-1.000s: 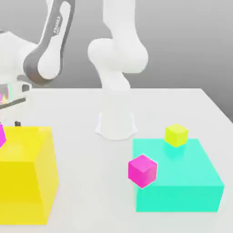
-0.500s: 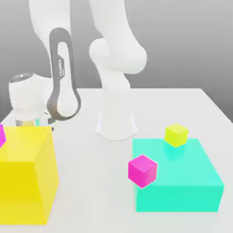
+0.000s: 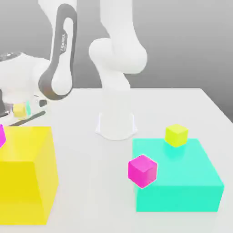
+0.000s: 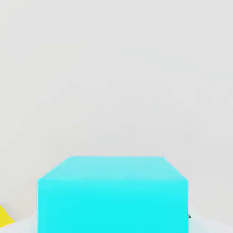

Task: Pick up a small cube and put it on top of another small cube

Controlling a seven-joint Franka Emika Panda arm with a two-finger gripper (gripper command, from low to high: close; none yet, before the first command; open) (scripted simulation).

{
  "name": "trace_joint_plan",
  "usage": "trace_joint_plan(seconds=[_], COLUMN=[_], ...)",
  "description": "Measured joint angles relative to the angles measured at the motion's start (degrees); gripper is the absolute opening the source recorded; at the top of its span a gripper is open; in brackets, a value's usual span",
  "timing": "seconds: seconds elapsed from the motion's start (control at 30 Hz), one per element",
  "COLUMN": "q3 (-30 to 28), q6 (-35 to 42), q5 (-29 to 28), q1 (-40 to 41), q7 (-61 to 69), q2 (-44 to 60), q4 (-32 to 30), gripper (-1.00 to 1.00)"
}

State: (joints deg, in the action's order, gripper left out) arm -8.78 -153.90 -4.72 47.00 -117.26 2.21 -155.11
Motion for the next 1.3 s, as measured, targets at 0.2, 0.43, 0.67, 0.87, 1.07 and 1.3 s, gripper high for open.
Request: trace_joint_plan(seconds=[0.2, 0.43, 0.67, 0.87, 1.07, 1.3], q3=[-0.8, 3.3, 7.4, 12.2, 16.3, 22.8], q6=[12.0, 29.1, 46.6, 50.7, 43.8, 35.3], q5=[-4.5, -4.2, -3.8, 1.3, 7.4, 12.6], q1=[1.9, -1.5, -5.8, -12.9, -16.8, -24.6], q7=[13.3, 30.6, 47.6, 49.2, 37.8, 22.5], q2=[3.6, 4.9, 5.9, 2.4, -4.1, -12.0], q4=[11.5, 25.6, 39.8, 41.0, 32.0, 21.2], gripper=[-1.0, -1.0, -1.0, -1.0, -1.0, -1.0])
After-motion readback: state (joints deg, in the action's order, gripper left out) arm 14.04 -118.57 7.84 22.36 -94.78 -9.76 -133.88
